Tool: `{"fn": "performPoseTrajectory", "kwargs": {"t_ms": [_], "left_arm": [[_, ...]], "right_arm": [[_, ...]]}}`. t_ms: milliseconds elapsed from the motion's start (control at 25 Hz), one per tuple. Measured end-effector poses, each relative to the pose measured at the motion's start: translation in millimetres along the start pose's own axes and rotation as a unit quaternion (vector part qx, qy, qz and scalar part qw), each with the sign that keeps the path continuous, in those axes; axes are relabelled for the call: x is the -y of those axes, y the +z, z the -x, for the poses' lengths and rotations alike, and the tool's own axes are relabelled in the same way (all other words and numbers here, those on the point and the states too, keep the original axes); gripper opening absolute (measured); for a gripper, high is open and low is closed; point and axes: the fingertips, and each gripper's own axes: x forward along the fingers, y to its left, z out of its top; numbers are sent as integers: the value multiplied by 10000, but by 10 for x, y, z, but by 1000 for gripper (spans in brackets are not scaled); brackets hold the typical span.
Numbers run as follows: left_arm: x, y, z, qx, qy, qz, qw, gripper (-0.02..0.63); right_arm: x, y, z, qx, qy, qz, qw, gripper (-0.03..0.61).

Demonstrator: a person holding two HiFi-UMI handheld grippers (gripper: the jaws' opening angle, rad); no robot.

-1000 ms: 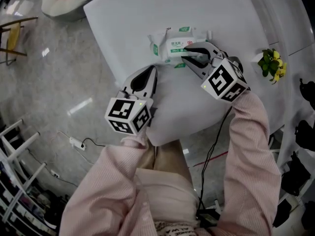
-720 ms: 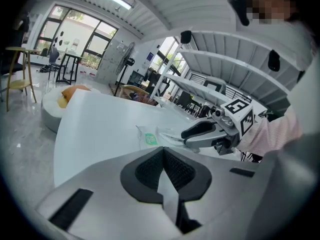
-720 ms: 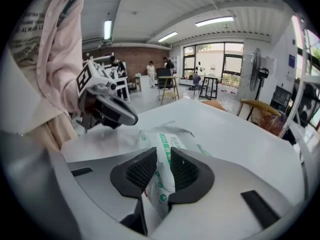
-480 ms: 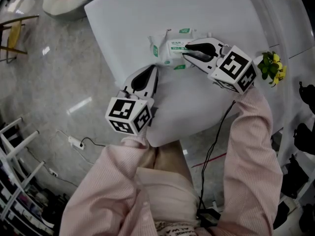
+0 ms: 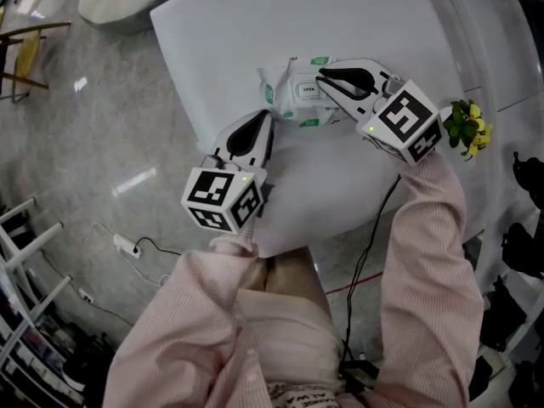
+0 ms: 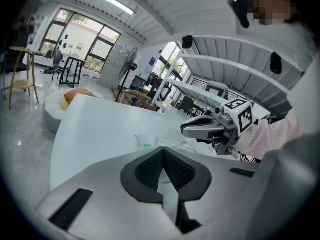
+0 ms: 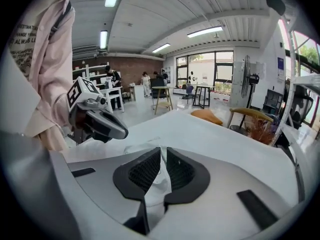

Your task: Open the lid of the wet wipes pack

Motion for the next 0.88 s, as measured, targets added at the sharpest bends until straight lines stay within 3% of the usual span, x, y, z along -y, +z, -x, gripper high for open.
{"fn": "performPoseTrajectory", "kwargs": {"t_ms": [320, 880], "left_arm": [[-32, 105, -72, 95, 58, 38, 9999, 0], [-114, 148, -178, 99, 188, 94, 9997, 0]], "right_arm": [[223, 71, -101, -23, -360, 318, 9988, 29], [473, 4, -305, 36, -605, 175, 9980, 31]]}}
